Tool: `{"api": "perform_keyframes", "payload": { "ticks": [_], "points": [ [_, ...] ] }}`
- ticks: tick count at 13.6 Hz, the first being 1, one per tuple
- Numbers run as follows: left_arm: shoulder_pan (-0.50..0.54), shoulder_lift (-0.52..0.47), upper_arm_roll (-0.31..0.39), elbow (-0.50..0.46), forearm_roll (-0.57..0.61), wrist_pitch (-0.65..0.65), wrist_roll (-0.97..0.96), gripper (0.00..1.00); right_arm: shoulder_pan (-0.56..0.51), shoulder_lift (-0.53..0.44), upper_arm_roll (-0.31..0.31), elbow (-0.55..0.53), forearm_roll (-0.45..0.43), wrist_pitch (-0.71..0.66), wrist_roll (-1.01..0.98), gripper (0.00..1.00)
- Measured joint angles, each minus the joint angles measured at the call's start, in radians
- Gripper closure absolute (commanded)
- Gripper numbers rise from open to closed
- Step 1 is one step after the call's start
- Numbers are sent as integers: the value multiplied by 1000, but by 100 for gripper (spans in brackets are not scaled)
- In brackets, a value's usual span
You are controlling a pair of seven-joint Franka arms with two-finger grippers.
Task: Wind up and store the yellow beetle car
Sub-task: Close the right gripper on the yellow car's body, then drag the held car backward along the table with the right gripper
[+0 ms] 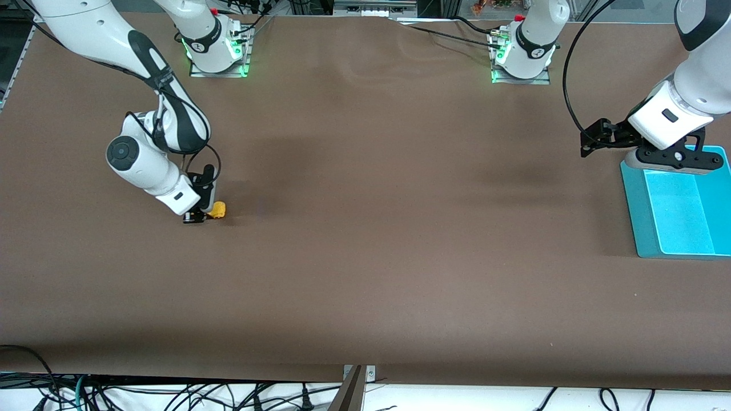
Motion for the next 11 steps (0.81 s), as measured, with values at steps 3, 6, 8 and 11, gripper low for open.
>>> {"api": "perform_keyframes", "payload": {
  "ticks": [3,6,8,11],
  "points": [
    [0,0,0,0,0,0,0,0,16,-27,55,2,0,-32,57,91],
    [0,0,0,0,0,0,0,0,95,-28,66,2,0,-40,198,91],
    [0,0,0,0,0,0,0,0,152,-18,66,2,-7,-43,291,91],
    [0,0,0,0,0,0,0,0,174,12,65,2,-29,-35,335,91]
  ]
}}
